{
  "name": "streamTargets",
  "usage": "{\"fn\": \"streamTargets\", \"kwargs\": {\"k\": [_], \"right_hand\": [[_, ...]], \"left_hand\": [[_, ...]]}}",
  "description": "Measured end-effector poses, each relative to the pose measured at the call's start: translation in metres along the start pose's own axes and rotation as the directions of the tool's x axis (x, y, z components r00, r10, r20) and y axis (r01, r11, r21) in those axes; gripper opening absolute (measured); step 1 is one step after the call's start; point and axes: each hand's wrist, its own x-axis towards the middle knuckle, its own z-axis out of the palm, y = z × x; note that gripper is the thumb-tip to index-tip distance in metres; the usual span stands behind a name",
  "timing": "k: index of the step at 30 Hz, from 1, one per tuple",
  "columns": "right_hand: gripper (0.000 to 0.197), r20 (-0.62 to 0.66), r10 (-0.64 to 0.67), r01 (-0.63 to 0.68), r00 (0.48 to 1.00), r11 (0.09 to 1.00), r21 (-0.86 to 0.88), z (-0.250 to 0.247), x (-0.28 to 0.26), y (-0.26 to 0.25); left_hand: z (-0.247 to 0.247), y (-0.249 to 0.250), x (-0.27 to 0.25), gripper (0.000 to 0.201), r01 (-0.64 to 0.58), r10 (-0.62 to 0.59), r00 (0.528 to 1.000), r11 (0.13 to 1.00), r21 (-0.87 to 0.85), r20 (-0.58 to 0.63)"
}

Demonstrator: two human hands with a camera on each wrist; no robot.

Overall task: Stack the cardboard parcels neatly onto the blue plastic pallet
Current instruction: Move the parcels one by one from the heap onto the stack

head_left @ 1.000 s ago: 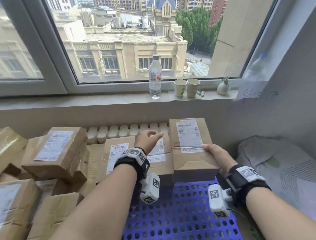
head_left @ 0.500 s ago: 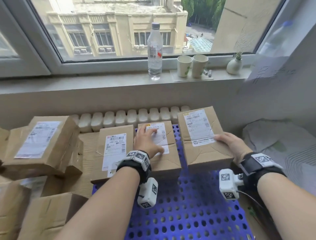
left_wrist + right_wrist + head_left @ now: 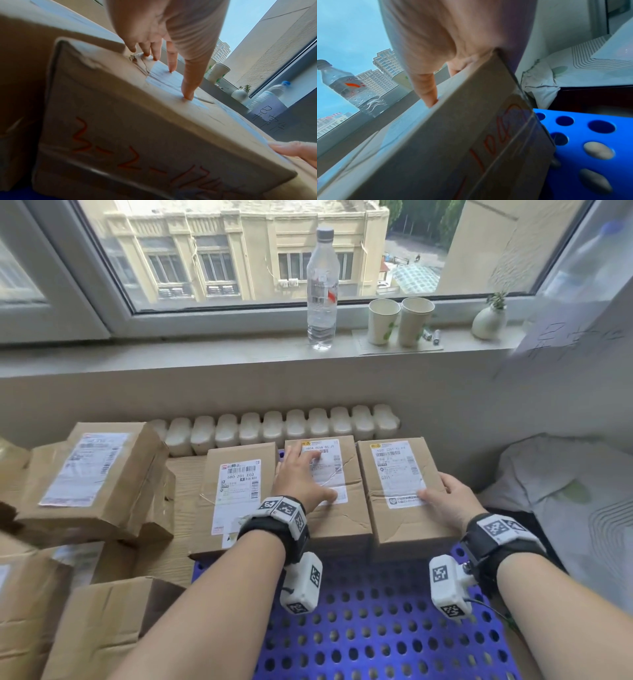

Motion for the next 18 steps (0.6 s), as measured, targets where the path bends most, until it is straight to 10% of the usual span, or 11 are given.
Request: {"fn": "streamTargets", "kwargs": {"k": [18], "right_hand": [[0.054,-0.067,-0.088,0.047,0.994,0.885,-0.462,0.013,-0.006,-0.038]], "left_hand": [[-0.006,0.007,-0.003,0.084,0.012,-0.016,0.998,0.997,0.07,0.062]]}}
